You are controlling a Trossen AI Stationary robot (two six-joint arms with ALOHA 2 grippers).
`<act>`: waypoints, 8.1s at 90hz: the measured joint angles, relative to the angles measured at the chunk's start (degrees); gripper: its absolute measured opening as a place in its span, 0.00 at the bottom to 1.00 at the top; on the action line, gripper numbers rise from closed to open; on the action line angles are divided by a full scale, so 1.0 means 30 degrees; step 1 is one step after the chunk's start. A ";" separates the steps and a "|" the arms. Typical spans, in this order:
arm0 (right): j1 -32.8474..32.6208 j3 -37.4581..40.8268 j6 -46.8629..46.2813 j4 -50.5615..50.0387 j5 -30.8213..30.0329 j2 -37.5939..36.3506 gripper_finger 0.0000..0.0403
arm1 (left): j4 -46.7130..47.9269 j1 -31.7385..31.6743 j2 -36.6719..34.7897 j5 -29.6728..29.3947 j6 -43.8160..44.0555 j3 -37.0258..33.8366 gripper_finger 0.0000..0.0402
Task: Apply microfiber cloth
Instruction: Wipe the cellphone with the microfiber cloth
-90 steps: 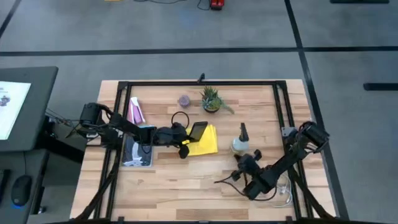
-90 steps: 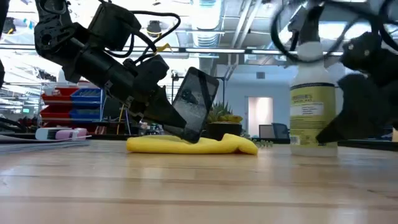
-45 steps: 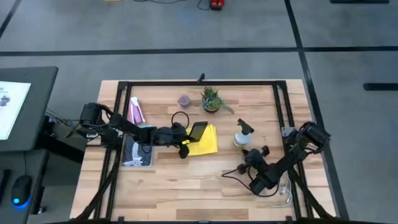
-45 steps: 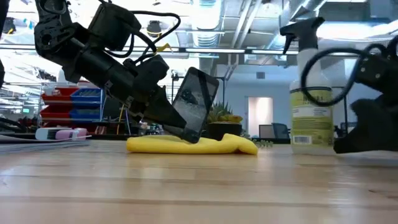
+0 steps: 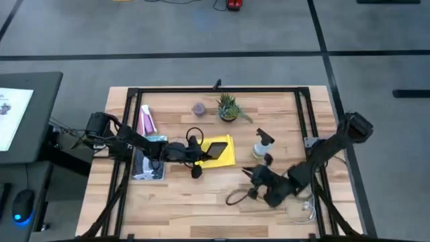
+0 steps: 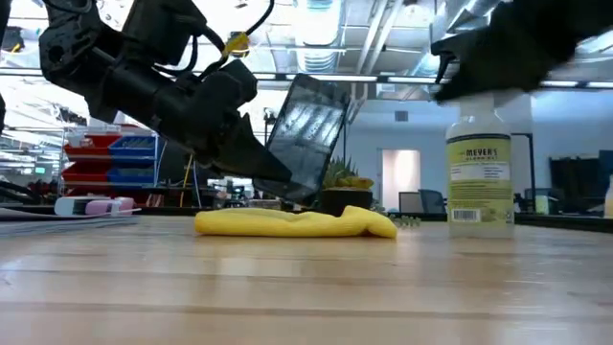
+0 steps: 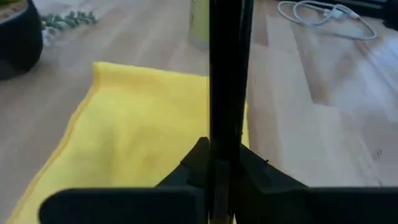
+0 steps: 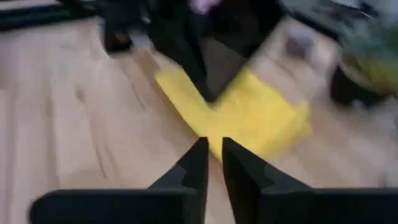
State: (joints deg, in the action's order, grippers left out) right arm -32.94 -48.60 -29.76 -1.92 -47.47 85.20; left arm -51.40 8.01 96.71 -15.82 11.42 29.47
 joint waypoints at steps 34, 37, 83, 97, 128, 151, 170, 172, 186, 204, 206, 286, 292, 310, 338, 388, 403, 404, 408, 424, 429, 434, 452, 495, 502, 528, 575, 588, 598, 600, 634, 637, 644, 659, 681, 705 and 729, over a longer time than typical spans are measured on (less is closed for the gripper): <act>0.8054 -0.2310 0.9059 0.0648 1.1175 -0.1704 0.46 | 0.0022 -0.0015 0.0000 -0.0185 -0.0197 -0.0007 0.02; 0.8600 -0.2501 0.9080 0.0588 1.2352 -0.1465 0.48 | 0.0019 -0.0015 0.0000 -0.0211 -0.0276 -0.0007 0.02; 1.1036 -0.5651 1.1155 -0.3748 1.5398 0.2237 0.49 | 0.0280 -0.0015 0.0000 -0.0452 -0.0553 -0.0003 0.02; 1.1036 -0.6474 1.1128 -0.4861 1.5405 0.2980 0.41 | 0.0357 -0.0015 0.0000 -0.0457 -0.0596 -0.0007 0.02; 1.1036 -0.7918 1.1099 -0.6946 1.5427 0.2691 0.11 | 0.1071 -0.0022 0.0000 -0.0734 -0.0596 -0.0007 0.04; 1.1043 -0.8552 1.1446 -0.7753 1.5419 0.2919 0.02 | 0.0943 -0.0022 0.0007 -0.1033 -0.0720 0.0000 0.15; 1.1167 -0.8546 1.1421 -0.7826 1.5390 0.2919 0.06 | 0.1586 -0.0022 0.0007 -0.0967 -0.0964 0.0007 0.05; 1.1167 -0.8546 1.1391 -0.7871 1.5387 0.2919 0.08 | 0.1647 -0.0021 0.0007 -0.0994 -0.0953 0.0015 0.04; 1.1160 -0.8546 1.1030 -0.8319 1.5324 0.2912 0.21 | 0.1749 -0.0015 0.0000 -0.1003 -0.1106 0.0015 0.03; 1.1167 -0.8575 1.1009 -0.9104 1.5317 0.2875 0.34 | 0.2132 -0.0015 0.0000 -0.0974 -0.1155 0.0038 0.02; 1.1167 -0.8578 1.1066 -0.9194 1.5321 0.2875 0.36 | 0.2263 -0.0015 0.0000 -0.0974 -0.1153 0.0044 0.02; 1.1284 -0.8546 1.1700 -0.9686 1.6833 0.4728 0.13 | 0.2659 -0.0015 -0.0007 -0.1011 -0.1047 0.0013 0.03; 1.1284 -0.8568 1.2014 -0.9722 1.6964 0.4842 0.08 | 0.2725 -0.0022 -0.0007 -0.0983 -0.0901 0.0007 0.04; 1.1276 -0.8826 1.2033 -1.0208 1.6952 0.4651 0.05 | 0.2637 0.0007 0.0000 -0.1033 -0.1130 0.0007 0.09; 1.1247 -1.1523 1.2035 -1.2696 1.6592 0.4289 0.05 | 0.3725 0.0022 -0.1848 -0.1037 -0.2381 -0.0050 0.25; 1.1109 -1.1198 1.2917 -1.3940 1.5687 0.4536 0.05 | 0.8947 0.0036 -0.4895 -0.1069 -0.1901 0.0015 0.27; 1.0707 -1.1198 1.3855 -1.3774 1.4169 0.4525 0.05 | 0.9037 0.0036 -0.4867 -0.1112 -0.1869 0.0015 0.27; 1.0680 -1.1198 1.3924 -1.3778 1.4071 0.4523 0.05 | 0.9025 0.0036 -0.4867 -0.1135 -0.1870 0.0015 0.27; 1.0571 -1.1198 1.4272 -1.3861 1.3838 0.4529 0.05 | 0.9029 0.0036 -0.4867 -0.1259 -0.1859 0.0015 0.27; 1.0189 -1.1239 1.6687 -1.3638 1.3772 0.5471 0.05 | 0.9020 0.0036 -0.4867 -0.1319 -0.1681 0.0015 0.27; 1.0048 -1.1191 1.7684 -1.3896 1.3615 0.6083 0.05 | 0.9071 0.0036 -0.4867 -0.1324 -0.1589 0.0015 0.27; 0.9922 -1.1305 1.8759 -1.3681 1.3388 0.6466 0.05 | 0.9048 0.0036 -0.4867 -0.1324 -0.1565 0.0015 0.27; 0.9075 -1.2022 2.1428 -1.4203 1.0230 0.7343 0.06 | 0.9041 0.0036 -0.4867 -0.1370 -0.1387 0.0015 0.27; 0.7532 -1.3325 2.4901 -1.4228 0.6486 0.8493 0.05 | 0.9738 0.0036 -0.5861 -0.2084 -0.1603 0.0007 0.27; 0.7221 -1.3327 2.5528 -1.4142 0.5440 0.9303 0.05 | 1.0093 0.0029 -0.6269 -0.2305 -0.1725 0.0007 0.27; 0.6417 -1.3405 2.6389 -1.4137 0.3554 1.0473 0.05 | 1.1064 0.0029 -0.6608 -0.2635 -0.1578 0.0007 0.27; 0.7835 -1.6942 2.2226 -1.9067 0.6528 0.8361 0.05 | 1.0840 0.0036 -0.7745 -0.2558 -0.2228 0.0007 0.27; 0.8986 -1.8628 2.0334 -1.9662 1.0660 0.8552 0.05 | 1.0246 0.0044 -0.7737 -0.2012 -0.2707 0.0007 0.27; 0.9866 -1.9005 1.9242 -1.9902 1.2758 0.8609 0.05 | 0.9641 0.0080 -0.7737 -0.1809 -0.3600 0.0007 0.27; 1.0037 -1.9016 1.9042 -1.9911 1.3071 0.8608 0.05 | 0.9554 0.0080 -0.7737 -0.1827 -0.3744 0.0007 0.27; 1.1364 -1.9016 1.7355 -2.0637 1.4466 0.9521 0.05 | 0.7991 -0.0001 -0.7730 -0.0217 -0.4783 0.0007 0.37; 1.1363 -1.9016 1.7355 -2.0669 1.4576 0.9534 0.05 | 0.8053 -0.0053 -0.7723 -0.0207 -0.4653 0.0007 0.39; 1.1342 -1.9016 1.7362 -2.0499 1.4578 0.9524 0.05 | 0.7814 -0.0231 -0.7313 -0.0309 -0.4524 0.0014 0.42; 1.1359 -1.9016 1.7360 -1.9854 1.4591 0.9498 0.05 | 0.6900 -0.0663 -0.5576 -0.1095 -0.3682 0.0015 0.47; 1.1335 -1.9016 1.7362 -2.0192 1.4949 0.9498 0.05 | 0.6659 -0.0678 -0.4364 -0.2010 -0.3123 0.0007 0.44; 1.1332 -1.9016 1.7362 -2.0183 1.4929 0.9498 0.05 | 0.6506 -0.0743 -0.4379 -0.1819 -0.3095 0.0007 0.25; 1.1276 -1.9016 1.7297 -2.0230 1.4855 0.9498 0.05 | 0.5967 -0.0743 -0.4357 -0.1708 -0.3093 -0.0013 0.04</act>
State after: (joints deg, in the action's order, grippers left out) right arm 0.89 -105.65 22.13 -62.61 -2.91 113.69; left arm -33.50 5.78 83.64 -20.94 2.14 29.43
